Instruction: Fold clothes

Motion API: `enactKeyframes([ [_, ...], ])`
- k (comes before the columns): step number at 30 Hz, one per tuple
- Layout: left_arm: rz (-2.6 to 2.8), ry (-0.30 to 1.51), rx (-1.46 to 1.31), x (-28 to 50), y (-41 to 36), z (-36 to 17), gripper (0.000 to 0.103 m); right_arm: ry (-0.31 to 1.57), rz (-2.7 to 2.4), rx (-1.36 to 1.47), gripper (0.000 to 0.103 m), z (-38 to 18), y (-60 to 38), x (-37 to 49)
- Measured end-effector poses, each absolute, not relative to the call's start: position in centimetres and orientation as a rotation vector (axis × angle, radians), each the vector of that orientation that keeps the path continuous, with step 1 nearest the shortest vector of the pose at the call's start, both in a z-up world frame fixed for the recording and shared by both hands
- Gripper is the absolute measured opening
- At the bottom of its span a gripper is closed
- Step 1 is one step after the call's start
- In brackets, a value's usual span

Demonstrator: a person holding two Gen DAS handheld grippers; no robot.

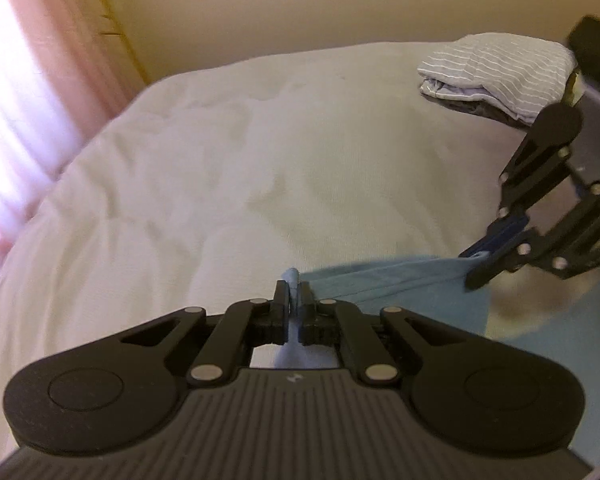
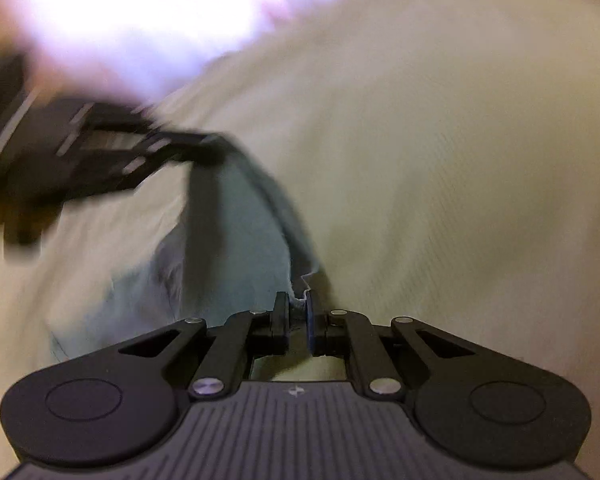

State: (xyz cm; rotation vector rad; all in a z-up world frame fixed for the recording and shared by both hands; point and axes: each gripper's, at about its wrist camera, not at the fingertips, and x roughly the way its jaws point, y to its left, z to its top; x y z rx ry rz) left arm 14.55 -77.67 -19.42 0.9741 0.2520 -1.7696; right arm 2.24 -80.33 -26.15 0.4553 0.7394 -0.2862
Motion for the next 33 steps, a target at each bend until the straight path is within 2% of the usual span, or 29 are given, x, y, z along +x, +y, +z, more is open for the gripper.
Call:
enactKeyframes([
  [3, -1.689, 0.292, 0.947, 15.5, -73.6, -20.1, 0.002, 0.738, -0.206, 0.089, 0.008, -24.7, -74.6, 2.9],
  [7, -1.607, 0.406, 0.907, 16.3, -69.5, -21.9, 0.003, 0.756, -0.127, -0.166, 0.008, -25.5, -70.0, 3.4],
  [12, -1.528, 0.530, 0.862, 17.0, -66.6, -24.2, 0.006, 0.812, -0.028, -0.292, 0.008, -27.5, -66.7, 3.9],
  [13, -1.520, 0.556, 0.855, 17.2, -66.4, -24.6, 0.010, 0.829, -0.012, -0.299, 0.009, -27.9, -66.4, 4.1],
  [15, -1.511, 0.592, 0.843, 17.4, -66.0, -25.0, 0.013, 0.861, 0.021, -0.303, 0.018, -28.4, -65.8, 4.3],
  [16, -1.509, 0.602, 0.834, 17.6, -65.6, -24.8, 0.014, 0.872, 0.037, -0.288, 0.025, -28.4, -65.8, 4.2],
  [18, -1.503, 0.623, 0.813, 18.1, -65.0, -24.4, 0.016, 0.880, 0.063, -0.247, 0.031, -27.8, -66.0, 3.9],
  [21, -1.473, 0.683, 0.726, 19.4, -64.4, -23.5, 0.020, 0.872, 0.065, -0.153, 0.031, -26.6, -66.9, 3.5],
  [25, -1.413, 0.845, 0.525, 21.4, -65.3, -23.3, 0.033, 0.852, -0.046, 0.107, 0.032, -25.4, -70.1, 3.3],
  [28, -1.412, 0.947, 0.471, 21.4, -67.2, -24.5, 0.033, 0.864, -0.138, 0.382, 0.034, -26.2, -73.2, 3.8],
  [30, -1.409, 1.008, 0.483, 21.0, -68.3, -25.4, 0.030, 0.862, -0.174, 0.573, 0.034, -27.1, -75.0, 3.6],
  [31, -1.408, 1.034, 0.497, 20.7, -68.9, -25.9, 0.021, 0.856, -0.187, 0.688, 0.035, -27.8, -75.8, 3.4],
  [32, -1.407, 1.040, 0.526, 20.3, -69.2, -26.2, 0.000, 0.849, -0.201, 0.814, 0.035, -28.5, -76.5, 3.1],
  [33, -1.410, 1.026, 0.579, 19.8, -69.3, -26.3, 0.000, 0.844, -0.216, 0.919, 0.036, -29.2, -77.1, 2.7],
])
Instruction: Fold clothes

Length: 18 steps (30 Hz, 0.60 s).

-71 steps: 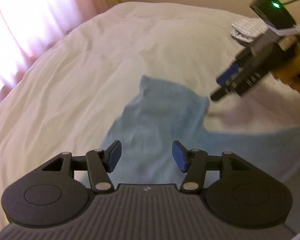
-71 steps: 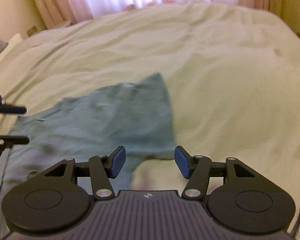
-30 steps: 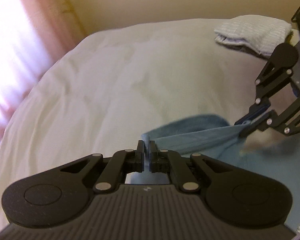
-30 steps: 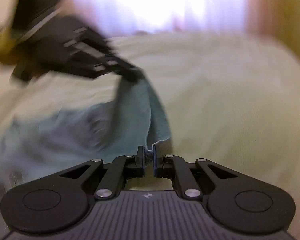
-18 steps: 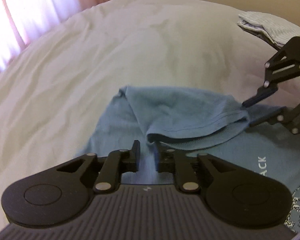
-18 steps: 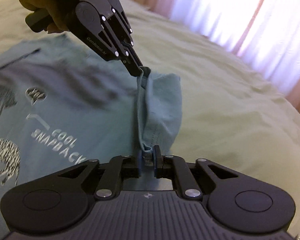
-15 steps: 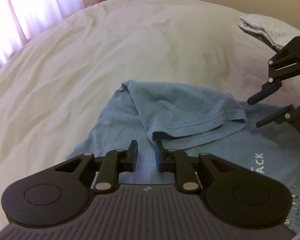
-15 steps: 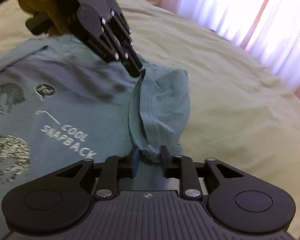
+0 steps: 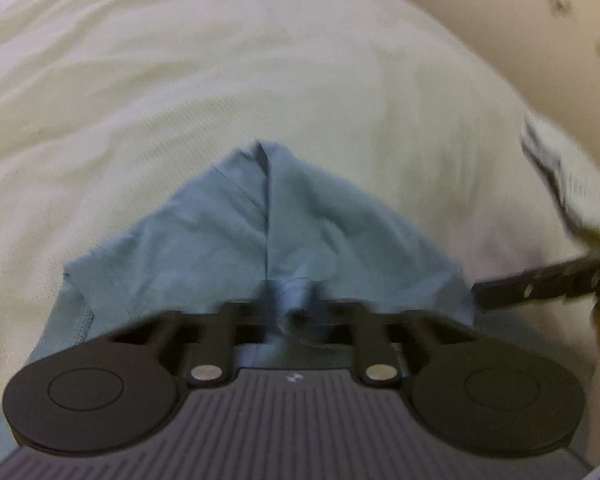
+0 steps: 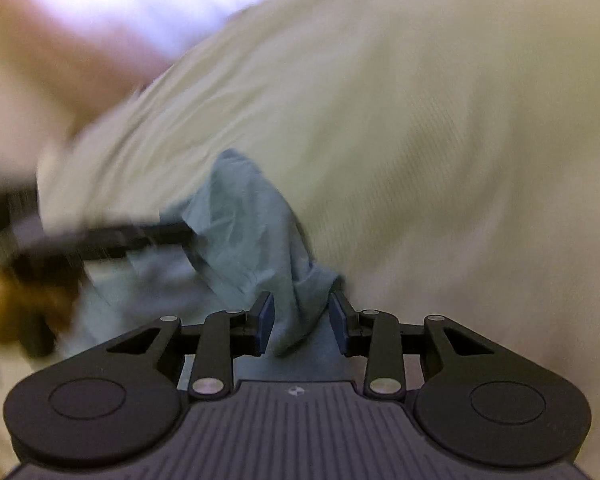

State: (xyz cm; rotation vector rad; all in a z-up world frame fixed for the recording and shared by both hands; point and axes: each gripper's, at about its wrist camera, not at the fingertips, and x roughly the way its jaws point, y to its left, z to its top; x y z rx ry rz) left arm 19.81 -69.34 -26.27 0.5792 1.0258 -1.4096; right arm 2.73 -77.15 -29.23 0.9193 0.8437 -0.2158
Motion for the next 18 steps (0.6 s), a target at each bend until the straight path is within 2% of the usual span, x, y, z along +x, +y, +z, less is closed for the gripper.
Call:
enactKeyframes([
  [2, -1.414, 0.979, 0.645, 19.4, -68.8, -25.9, 0.000, 0.840, -0.233, 1.034, 0.036, -30.2, -77.5, 2.2],
  [7, -1.389, 1.009, 0.652, 20.8, -66.6, -25.8, 0.000, 0.819, -0.153, 1.096, 0.053, -31.2, -77.1, 2.5],
  [10, -1.386, 1.013, 0.632, 20.9, -66.6, -25.8, 0.001, 0.789, -0.129, 1.133, 0.053, -31.8, -77.5, 2.8],
  [13, -1.387, 1.015, 0.610, 21.0, -67.2, -25.7, 0.006, 0.765, -0.143, 1.195, 0.052, -32.8, -78.2, 3.3],
  [14, -1.388, 1.011, 0.607, 21.0, -67.4, -25.7, 0.007, 0.773, -0.162, 1.190, 0.050, -33.1, -78.4, 3.3],
  [16, -1.397, 1.003, 0.604, 21.1, -67.8, -25.3, 0.015, 0.794, -0.199, 1.170, 0.038, -33.4, -78.7, 3.5],
  [18, -1.406, 0.995, 0.581, 21.7, -68.1, -24.6, 0.022, 0.813, -0.216, 1.123, 0.037, -33.0, -78.8, 3.4],
])
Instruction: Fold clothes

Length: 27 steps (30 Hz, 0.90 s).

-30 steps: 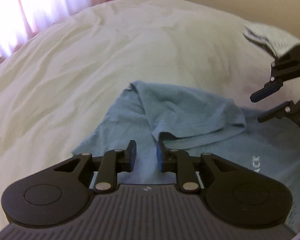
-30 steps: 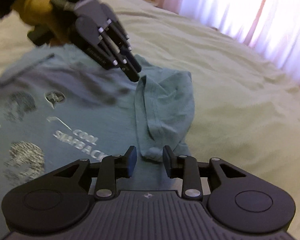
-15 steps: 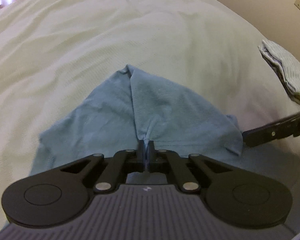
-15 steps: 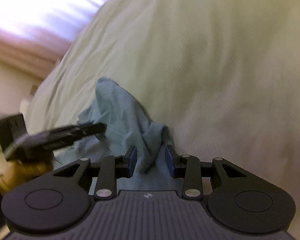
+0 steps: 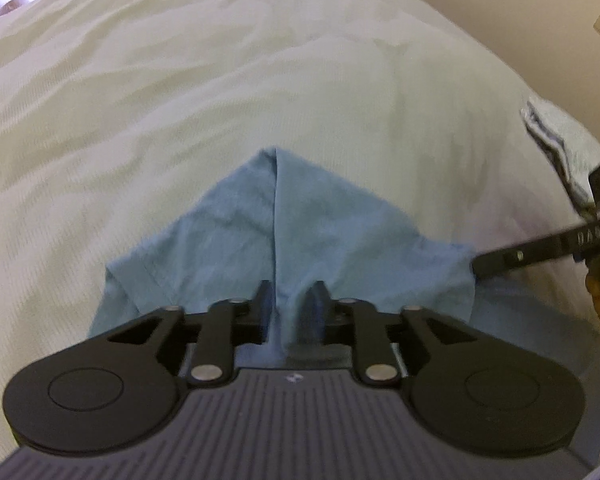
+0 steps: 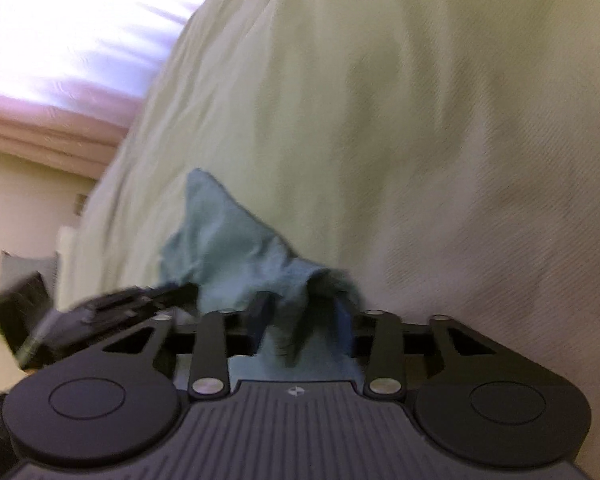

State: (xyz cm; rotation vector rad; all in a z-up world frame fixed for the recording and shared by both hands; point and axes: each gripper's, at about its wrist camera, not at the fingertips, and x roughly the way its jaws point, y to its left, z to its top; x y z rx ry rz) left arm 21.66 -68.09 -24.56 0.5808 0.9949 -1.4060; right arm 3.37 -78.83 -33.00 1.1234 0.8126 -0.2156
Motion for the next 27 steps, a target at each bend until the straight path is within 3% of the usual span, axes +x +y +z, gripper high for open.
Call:
enactKeyframes([
  [4, -1.402, 0.985, 0.497, 23.5, -68.9, -23.2, 0.026, 0.814, -0.216, 1.038, 0.034, -31.4, -78.4, 2.7],
  [9, -1.459, 0.937, 0.599, 22.4, -72.3, -24.4, 0.025, 0.760, -0.165, 0.860, 0.034, -28.7, -76.3, 3.2],
  [16, -1.476, 0.809, 0.686, 20.9, -76.4, -26.5, 0.022, 0.822, -0.053, 0.673, 0.033, -30.2, -73.9, 7.6],
  [17, -1.469, 0.799, 0.675, 21.0, -76.8, -26.6, 0.022, 0.841, -0.069, 0.640, 0.031, -30.6, -73.9, 7.8],
  [19, -1.467, 0.790, 0.663, 21.3, -77.1, -26.5, 0.021, 0.869, -0.134, 0.596, 0.003, -31.2, -74.5, 7.2],
  [20, -1.469, 0.787, 0.660, 21.4, -77.1, -26.3, 0.021, 0.876, -0.158, 0.602, 0.002, -31.4, -74.9, 6.6],
  [23, -1.489, 0.783, 0.637, 21.7, -76.0, -25.0, 0.021, 0.878, -0.175, 0.613, 0.003, -30.9, -75.1, 5.2],
  [24, -1.497, 0.787, 0.627, 21.7, -75.5, -24.5, 0.021, 0.868, -0.171, 0.594, 0.014, -30.3, -74.7, 5.1],
  [27, -1.543, 0.826, 0.640, 21.4, -73.8, -24.0, 0.021, 0.832, -0.115, 0.546, 0.015, -28.9, -73.7, 5.5],
])
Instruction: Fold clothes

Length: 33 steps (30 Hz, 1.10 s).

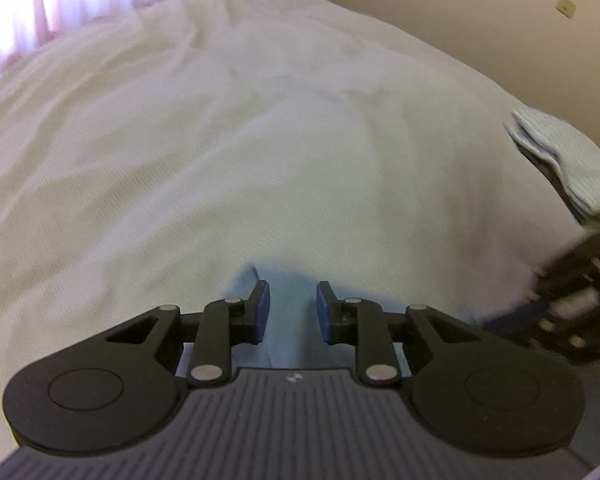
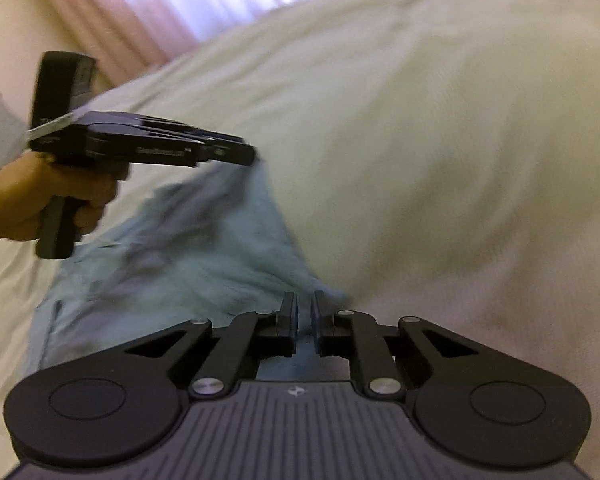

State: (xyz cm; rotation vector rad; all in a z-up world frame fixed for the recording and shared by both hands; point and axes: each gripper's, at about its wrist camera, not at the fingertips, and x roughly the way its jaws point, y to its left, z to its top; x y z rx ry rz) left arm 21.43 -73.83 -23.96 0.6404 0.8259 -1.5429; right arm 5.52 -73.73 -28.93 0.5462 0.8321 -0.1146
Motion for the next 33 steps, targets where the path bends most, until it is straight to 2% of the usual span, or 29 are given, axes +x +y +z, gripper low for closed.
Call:
enactKeyframes([
  [6, -1.550, 0.819, 0.801, 19.4, -72.9, -26.7, 0.021, 0.834, -0.014, 0.446, 0.015, -29.0, -72.1, 9.1],
  [12, -1.497, 0.773, 0.729, 20.2, -75.5, -26.8, 0.020, 0.879, -0.133, 0.364, 0.014, -30.0, -73.5, 9.4],
  [17, -1.517, 0.887, 0.655, 22.2, -75.7, -25.9, 0.023, 0.868, -0.146, 0.389, 0.018, -28.8, -74.1, 7.7],
  [21, -1.520, 0.954, 0.635, 22.8, -75.6, -26.2, 0.023, 0.851, -0.124, 0.406, 0.028, -28.2, -73.2, 7.6],
  [23, -1.545, 0.999, 0.584, 23.3, -76.2, -26.5, 0.018, 0.854, -0.119, 0.426, 0.028, -28.4, -72.8, 7.7],
  [24, -1.560, 1.017, 0.562, 23.5, -76.4, -26.6, 0.012, 0.855, -0.118, 0.435, 0.028, -28.5, -72.6, 7.8],
  [25, -1.573, 1.009, 0.565, 23.4, -76.8, -26.5, 0.001, 0.857, -0.120, 0.442, 0.028, -28.6, -72.4, 7.9],
  [33, -1.591, 0.890, 0.573, 23.5, -79.1, -25.5, 0.000, 0.847, -0.105, 0.441, 0.028, -28.4, -72.0, 7.7],
])
